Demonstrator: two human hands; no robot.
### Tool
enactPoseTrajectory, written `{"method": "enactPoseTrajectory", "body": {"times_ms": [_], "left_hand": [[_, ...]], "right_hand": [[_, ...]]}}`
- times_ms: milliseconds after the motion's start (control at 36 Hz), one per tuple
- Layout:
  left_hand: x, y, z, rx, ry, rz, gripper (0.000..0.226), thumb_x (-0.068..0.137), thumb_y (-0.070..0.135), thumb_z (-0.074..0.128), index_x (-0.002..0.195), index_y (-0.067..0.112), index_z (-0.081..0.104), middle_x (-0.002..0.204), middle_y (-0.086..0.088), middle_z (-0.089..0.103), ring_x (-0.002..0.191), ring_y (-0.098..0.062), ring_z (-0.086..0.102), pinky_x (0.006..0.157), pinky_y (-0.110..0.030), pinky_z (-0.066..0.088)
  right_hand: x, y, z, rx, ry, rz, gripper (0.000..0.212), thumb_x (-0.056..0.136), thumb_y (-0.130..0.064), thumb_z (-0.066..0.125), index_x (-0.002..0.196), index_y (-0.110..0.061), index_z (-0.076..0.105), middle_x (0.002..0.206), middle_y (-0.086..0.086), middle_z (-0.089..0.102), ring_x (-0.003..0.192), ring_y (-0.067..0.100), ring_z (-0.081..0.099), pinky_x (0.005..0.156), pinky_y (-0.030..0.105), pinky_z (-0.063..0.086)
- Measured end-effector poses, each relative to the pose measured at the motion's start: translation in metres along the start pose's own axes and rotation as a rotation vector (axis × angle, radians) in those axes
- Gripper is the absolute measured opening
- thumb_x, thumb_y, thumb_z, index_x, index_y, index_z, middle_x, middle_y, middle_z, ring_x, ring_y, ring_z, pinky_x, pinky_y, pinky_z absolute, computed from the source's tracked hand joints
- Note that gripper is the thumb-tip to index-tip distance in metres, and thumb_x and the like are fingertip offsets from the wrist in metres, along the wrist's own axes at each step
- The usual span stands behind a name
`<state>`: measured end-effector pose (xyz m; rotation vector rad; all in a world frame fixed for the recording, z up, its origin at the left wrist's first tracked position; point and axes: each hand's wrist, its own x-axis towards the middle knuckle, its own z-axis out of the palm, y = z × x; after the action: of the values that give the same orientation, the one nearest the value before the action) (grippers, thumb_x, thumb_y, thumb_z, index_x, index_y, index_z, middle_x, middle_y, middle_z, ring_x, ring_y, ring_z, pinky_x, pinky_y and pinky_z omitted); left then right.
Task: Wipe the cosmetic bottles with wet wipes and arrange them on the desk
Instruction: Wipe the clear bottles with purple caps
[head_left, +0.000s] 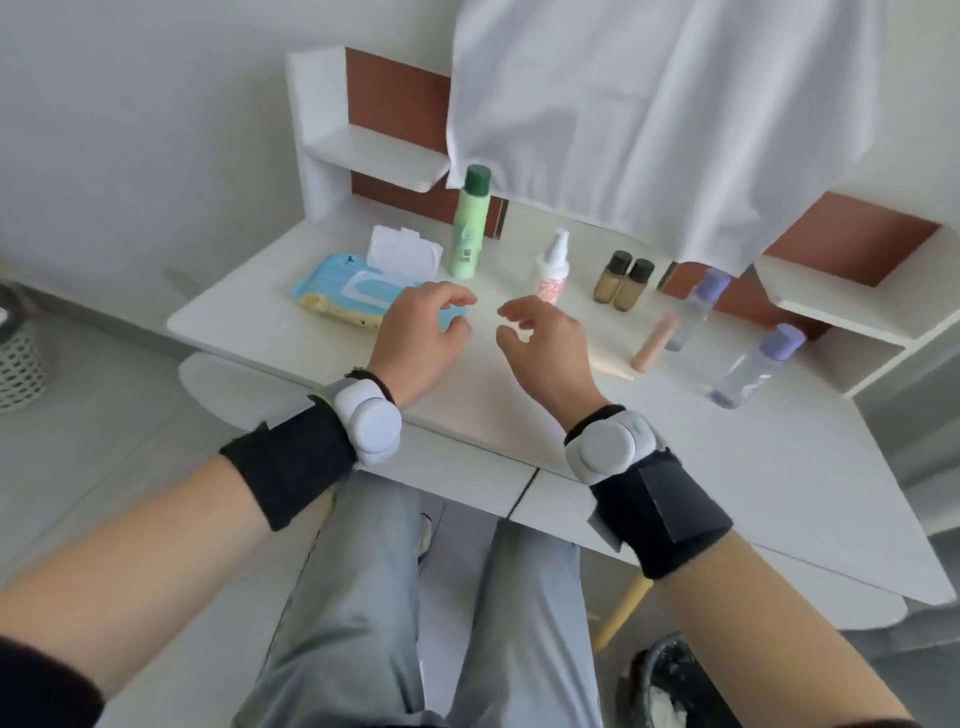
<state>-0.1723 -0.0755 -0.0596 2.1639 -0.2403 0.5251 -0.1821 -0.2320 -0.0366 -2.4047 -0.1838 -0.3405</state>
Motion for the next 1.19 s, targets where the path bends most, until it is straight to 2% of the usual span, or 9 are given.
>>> {"method": "enactPoseTrajectory", "body": {"times_ms": [139,250,389,472,611,722,861,1028,1195], "left_hand": [[0.008,-0.024,-0.02,0.059,0.068,-0.001,0.022,0.083,0.009,0.061,0.102,0.015,0.071,0.104,-0.001,0.07,0.102,-0.023,0.058,0.091,-0.03,0.041],[0.022,-0.048,-0.04,0.163,0.09,-0.051,0.021,0.086,0.01,0.058,0.102,0.014,0.071,0.105,-0.004,0.07,0.104,-0.029,0.056,0.093,-0.033,0.038],[0.036,-0.067,-0.051,0.314,-0.117,-0.059,0.023,0.087,0.015,0.056,0.105,0.018,0.07,0.107,-0.007,0.068,0.107,-0.033,0.054,0.095,-0.039,0.039],[0.037,-0.073,-0.05,0.341,-0.154,-0.052,0.019,0.085,0.02,0.057,0.099,0.022,0.071,0.103,-0.006,0.067,0.105,-0.032,0.054,0.096,-0.043,0.04],[0.035,-0.065,-0.043,0.381,-0.152,-0.024,0.015,0.086,0.032,0.057,0.086,0.021,0.067,0.087,0.002,0.063,0.099,-0.03,0.049,0.087,-0.044,0.044],[0.035,-0.051,-0.037,0.456,-0.194,0.003,0.022,0.082,0.046,0.062,0.083,0.024,0.065,0.08,0.01,0.056,0.107,-0.025,0.045,0.082,-0.038,0.044],[0.05,-0.034,-0.033,0.608,-0.306,-0.025,0.037,0.079,0.061,0.058,0.084,0.025,0.066,0.086,0.002,0.063,0.107,-0.021,0.045,0.068,-0.032,0.033],[0.061,-0.029,-0.036,0.626,-0.408,-0.044,0.027,0.081,0.049,0.061,0.084,0.023,0.066,0.093,-0.003,0.064,0.108,-0.025,0.048,0.07,-0.031,0.034],[0.06,-0.021,-0.031,0.646,-0.381,-0.061,0.024,0.08,0.039,0.058,0.085,0.018,0.068,0.09,-0.006,0.063,0.104,-0.025,0.047,0.072,-0.033,0.037]], "right_hand": [[0.021,-0.019,0.026,-0.035,-0.028,-0.069,0.024,0.09,-0.018,0.06,0.113,-0.018,0.068,0.114,-0.002,0.068,0.099,0.013,0.06,0.081,0.021,0.041],[0.037,-0.036,0.049,-0.048,-0.064,-0.076,0.024,0.088,-0.019,0.06,0.11,-0.019,0.07,0.115,-0.002,0.069,0.1,0.018,0.062,0.083,0.024,0.043],[0.044,-0.046,0.069,-0.114,-0.16,-0.119,0.035,0.088,-0.022,0.06,0.123,-0.018,0.063,0.121,0.004,0.066,0.108,0.025,0.058,0.085,0.029,0.04],[0.045,-0.04,0.075,-0.158,-0.181,-0.125,0.039,0.089,-0.027,0.06,0.127,-0.016,0.059,0.121,0.004,0.065,0.108,0.027,0.057,0.085,0.031,0.041],[0.041,-0.025,0.07,-0.166,-0.161,-0.132,0.039,0.087,-0.032,0.064,0.123,-0.018,0.061,0.116,-0.001,0.067,0.104,0.024,0.059,0.088,0.035,0.045],[0.033,-0.015,0.064,-0.103,-0.12,-0.133,0.038,0.085,-0.035,0.068,0.119,-0.018,0.061,0.11,-0.005,0.068,0.099,0.02,0.062,0.086,0.033,0.047],[0.028,-0.009,0.062,-0.044,-0.075,-0.129,0.041,0.082,-0.032,0.073,0.118,-0.017,0.061,0.106,-0.005,0.069,0.097,0.019,0.062,0.084,0.029,0.046],[0.028,-0.004,0.063,-0.007,-0.064,-0.139,0.043,0.079,-0.03,0.075,0.118,-0.018,0.06,0.104,-0.007,0.068,0.096,0.018,0.06,0.084,0.029,0.044],[0.028,-0.001,0.064,-0.005,-0.025,-0.156,0.04,0.079,-0.034,0.076,0.114,-0.018,0.063,0.102,-0.006,0.069,0.093,0.02,0.061,0.083,0.032,0.046]]}}
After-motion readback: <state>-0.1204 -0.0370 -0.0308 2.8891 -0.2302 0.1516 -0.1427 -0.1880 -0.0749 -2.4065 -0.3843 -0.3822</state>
